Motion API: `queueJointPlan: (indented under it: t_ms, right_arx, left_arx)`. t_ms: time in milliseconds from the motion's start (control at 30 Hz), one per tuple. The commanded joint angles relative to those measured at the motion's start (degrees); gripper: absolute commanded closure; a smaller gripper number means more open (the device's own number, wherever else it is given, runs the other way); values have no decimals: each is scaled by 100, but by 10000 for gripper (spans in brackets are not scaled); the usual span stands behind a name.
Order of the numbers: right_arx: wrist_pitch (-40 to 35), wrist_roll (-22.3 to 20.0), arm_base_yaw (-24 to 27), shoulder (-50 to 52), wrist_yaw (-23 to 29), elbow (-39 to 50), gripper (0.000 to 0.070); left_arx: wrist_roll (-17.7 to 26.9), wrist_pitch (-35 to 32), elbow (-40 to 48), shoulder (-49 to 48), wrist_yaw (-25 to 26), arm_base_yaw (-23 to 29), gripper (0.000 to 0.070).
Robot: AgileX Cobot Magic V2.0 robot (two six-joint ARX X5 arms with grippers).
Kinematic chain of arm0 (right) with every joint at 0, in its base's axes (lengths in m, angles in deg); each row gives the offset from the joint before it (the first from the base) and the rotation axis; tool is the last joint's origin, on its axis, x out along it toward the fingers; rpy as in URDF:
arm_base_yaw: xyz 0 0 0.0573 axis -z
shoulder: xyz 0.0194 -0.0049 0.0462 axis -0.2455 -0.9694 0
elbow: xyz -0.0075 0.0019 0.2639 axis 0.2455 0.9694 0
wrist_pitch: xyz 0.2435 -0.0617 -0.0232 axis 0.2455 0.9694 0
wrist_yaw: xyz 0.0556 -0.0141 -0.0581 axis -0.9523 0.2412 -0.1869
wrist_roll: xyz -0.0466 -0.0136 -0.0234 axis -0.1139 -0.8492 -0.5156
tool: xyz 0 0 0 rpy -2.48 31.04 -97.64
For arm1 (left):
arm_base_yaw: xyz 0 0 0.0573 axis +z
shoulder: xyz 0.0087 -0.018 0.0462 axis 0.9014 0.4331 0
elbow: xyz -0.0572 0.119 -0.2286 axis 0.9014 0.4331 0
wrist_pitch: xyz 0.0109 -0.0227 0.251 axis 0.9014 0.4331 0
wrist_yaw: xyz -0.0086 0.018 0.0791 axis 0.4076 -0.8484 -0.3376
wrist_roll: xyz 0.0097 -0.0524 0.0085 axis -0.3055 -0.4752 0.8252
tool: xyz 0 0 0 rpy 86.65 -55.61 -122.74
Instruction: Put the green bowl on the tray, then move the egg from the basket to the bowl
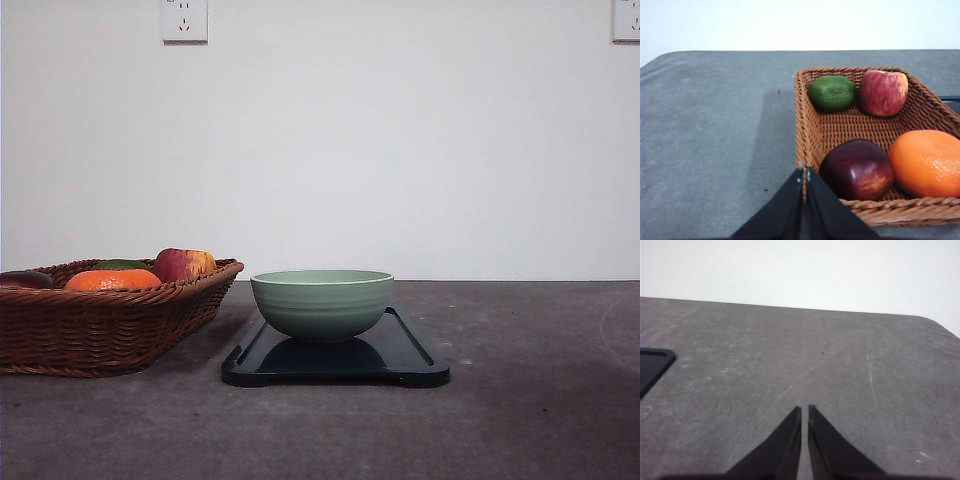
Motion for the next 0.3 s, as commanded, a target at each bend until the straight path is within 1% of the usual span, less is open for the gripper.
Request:
queueJointPlan:
  t_ms: [0,267]
  right_arx:
    - [-59,81,-13,-7,3,24,684]
    - [-59,81,-13,-7,2,24,684]
  left_arx:
    - [55,-11,111,-7,-9,0,700]
    - [55,-11,111,-7,-9,0,700]
